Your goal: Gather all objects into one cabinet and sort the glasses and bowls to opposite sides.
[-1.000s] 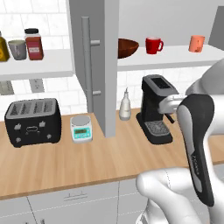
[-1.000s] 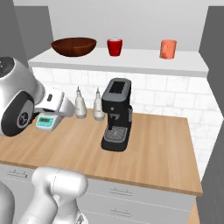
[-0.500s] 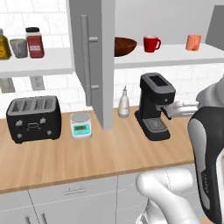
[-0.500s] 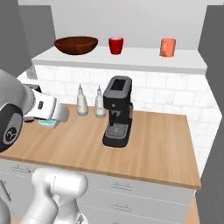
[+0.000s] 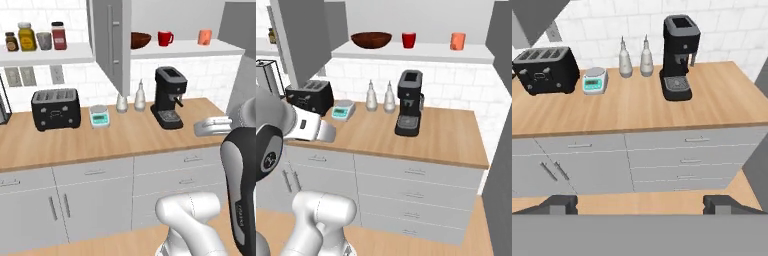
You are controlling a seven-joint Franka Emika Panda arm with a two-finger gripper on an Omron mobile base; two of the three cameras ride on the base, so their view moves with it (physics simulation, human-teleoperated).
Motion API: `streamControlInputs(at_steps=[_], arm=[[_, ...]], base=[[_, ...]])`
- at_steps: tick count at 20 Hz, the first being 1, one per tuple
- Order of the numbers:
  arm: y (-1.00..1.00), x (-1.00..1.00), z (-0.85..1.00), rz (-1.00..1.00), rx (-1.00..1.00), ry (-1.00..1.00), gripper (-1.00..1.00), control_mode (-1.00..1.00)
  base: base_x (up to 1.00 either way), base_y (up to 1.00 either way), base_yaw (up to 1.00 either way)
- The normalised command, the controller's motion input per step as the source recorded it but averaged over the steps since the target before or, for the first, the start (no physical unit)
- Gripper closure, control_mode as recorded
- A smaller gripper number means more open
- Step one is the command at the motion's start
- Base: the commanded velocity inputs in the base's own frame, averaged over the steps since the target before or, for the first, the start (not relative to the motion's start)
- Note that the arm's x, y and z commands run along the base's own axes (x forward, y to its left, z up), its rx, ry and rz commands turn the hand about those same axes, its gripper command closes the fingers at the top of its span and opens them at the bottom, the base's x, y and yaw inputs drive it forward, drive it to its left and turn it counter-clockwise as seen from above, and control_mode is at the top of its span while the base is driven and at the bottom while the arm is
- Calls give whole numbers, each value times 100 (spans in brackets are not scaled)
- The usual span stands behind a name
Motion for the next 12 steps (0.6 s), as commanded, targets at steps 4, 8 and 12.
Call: streamControlInputs(at_steps=[4,8,12], arm=[[0,0,0,0,0,0,-100,100],[0,0,0,0,0,0,-100,100],[0,0,0,0,0,0,-100,100]], base=[[-30,99,0],[-3,100,0],[0,100,0]])
